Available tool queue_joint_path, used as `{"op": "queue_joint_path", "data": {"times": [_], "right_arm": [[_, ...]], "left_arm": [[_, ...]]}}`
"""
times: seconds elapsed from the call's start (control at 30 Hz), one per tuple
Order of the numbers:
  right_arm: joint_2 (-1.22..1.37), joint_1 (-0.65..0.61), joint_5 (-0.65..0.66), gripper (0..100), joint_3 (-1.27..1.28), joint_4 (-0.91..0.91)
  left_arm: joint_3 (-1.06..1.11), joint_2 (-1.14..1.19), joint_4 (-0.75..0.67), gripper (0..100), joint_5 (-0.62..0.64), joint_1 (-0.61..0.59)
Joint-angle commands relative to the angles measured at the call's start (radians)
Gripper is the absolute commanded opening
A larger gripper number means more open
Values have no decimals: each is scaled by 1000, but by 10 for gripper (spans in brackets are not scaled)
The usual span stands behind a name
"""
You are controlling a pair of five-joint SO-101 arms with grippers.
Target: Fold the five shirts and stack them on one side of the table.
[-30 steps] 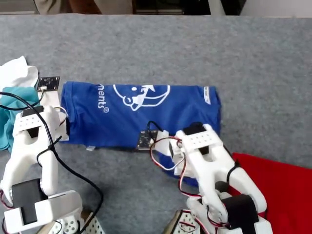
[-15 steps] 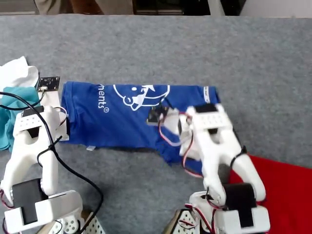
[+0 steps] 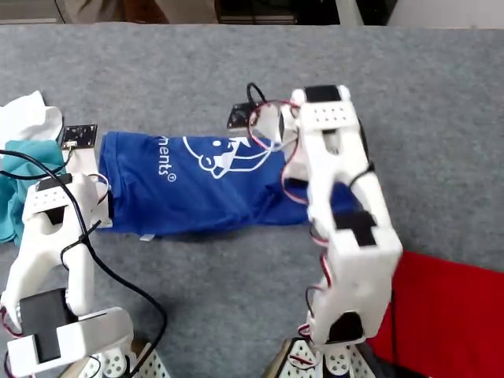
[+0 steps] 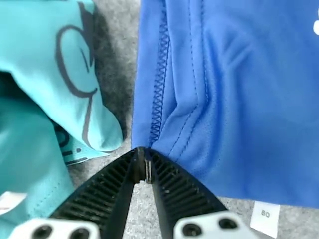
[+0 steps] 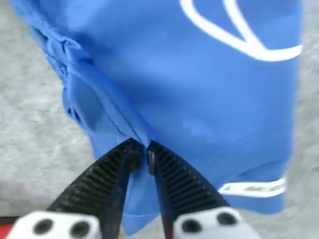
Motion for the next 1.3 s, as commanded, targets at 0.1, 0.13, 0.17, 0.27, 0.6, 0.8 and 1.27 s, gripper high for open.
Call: {"op": "queue_joint_path", "data": {"times": [0.1, 0.13, 0.17, 0.27, 0.6, 0.8, 1.27], "right_arm": [[271, -41, 38, 9, -463, 166], [303, -47, 37, 13, -513, 181], [329, -48, 34, 30, -555, 184], [364, -50, -38, 169, -664, 186], [231, -13, -130, 154, -633, 193], [42, 25, -146, 12, -246, 167], [18, 147, -689, 5, -38, -325]], "left_arm": [[-5, -38, -12, 19, 8, -2], [-5, -38, -12, 19, 8, -2], [-5, -38, -12, 19, 8, -2], [-5, -38, -12, 19, 8, -2], [-5, -38, -12, 19, 8, -2], [-5, -39, -9, 19, 11, -2], [-434, -13, 394, 108, 184, -64]]}}
